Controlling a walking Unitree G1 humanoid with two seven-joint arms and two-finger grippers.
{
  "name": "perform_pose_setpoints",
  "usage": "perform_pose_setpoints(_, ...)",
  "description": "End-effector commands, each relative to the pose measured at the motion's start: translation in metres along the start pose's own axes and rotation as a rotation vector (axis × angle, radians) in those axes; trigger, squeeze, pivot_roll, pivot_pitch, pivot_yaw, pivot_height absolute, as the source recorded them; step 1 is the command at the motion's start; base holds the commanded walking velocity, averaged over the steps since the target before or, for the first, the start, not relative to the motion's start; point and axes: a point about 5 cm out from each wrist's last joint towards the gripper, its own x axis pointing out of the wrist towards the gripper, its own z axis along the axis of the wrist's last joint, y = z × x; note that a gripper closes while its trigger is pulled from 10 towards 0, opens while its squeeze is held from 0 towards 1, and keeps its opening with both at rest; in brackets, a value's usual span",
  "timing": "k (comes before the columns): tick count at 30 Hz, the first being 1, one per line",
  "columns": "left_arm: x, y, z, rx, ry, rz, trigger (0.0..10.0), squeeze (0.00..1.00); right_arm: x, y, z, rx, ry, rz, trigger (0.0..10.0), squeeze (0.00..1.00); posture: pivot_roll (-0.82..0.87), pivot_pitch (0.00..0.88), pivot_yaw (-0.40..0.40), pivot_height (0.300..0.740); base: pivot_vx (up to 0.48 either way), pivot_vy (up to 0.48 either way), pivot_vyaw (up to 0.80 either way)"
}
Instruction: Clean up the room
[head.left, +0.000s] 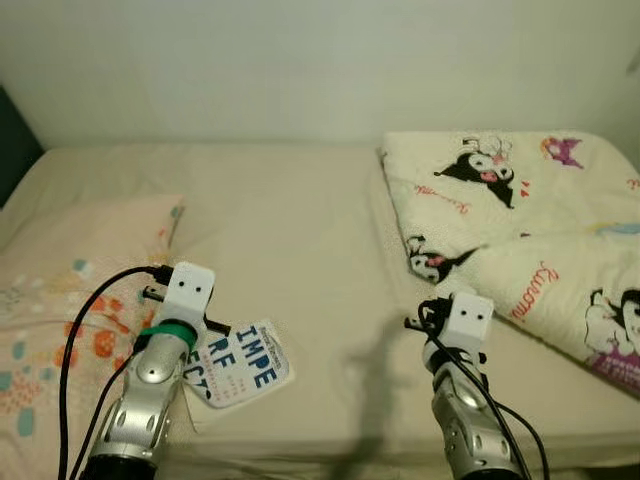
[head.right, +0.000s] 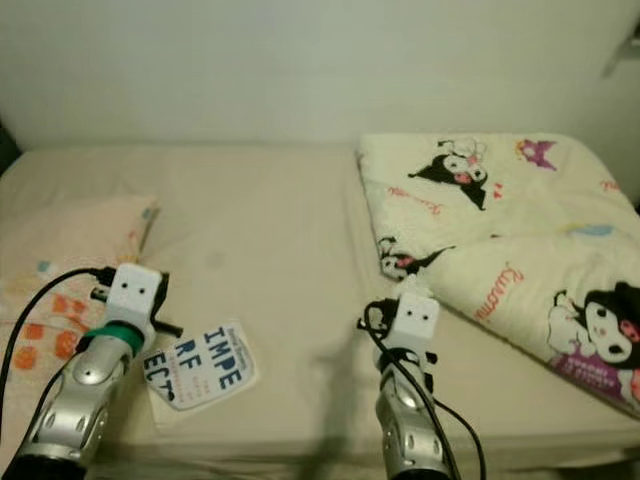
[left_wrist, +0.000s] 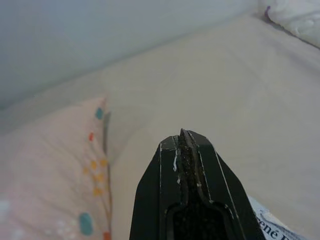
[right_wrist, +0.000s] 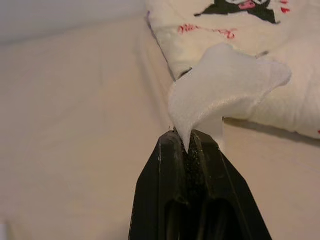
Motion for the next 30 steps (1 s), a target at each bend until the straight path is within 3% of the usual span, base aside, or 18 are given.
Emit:
perform_pose_setpoints(1,0.0009,-0.0023,-0.0063,-0.007,0.039,-0.014,10.0,0.00,-0.0016,-0.0001,-0.0057,0.006,0.028,-0.010,10.0,0.00,0.12,0.000,0.039,0.725,0.000,0.000,0.00)
perform_pose_setpoints(23,0.0051,-0.0040,-0.0085,-0.093,0.072,-0.021,10.0,0.00,0.0041,0.0015,-0.0088,-0.032,0.074,-0.012,10.0,0.00,0.12,0.000,0.019,0.740,0.000,0.000,0.00)
perform_pose_setpoints(25,0.0060,-0.0038,-0.0076,-0.048,0.056,-0.002,10.0,0.00,0.0040,0.0030,-0.0089,-0.037,0.074,0.000,10.0,0.00,0.12,0.000,0.015,0.740,0.000,0.000,-0.63)
perform_pose_setpoints(30,0.0046,-0.0033,-0.0097,-0.045,0.058,0.012,10.0,0.00,0.0036,0.0031,-0.0089,-0.042,0.074,0.008,10.0,0.00,0.11,0.000,0.006,0.740,0.000,0.000,-0.80)
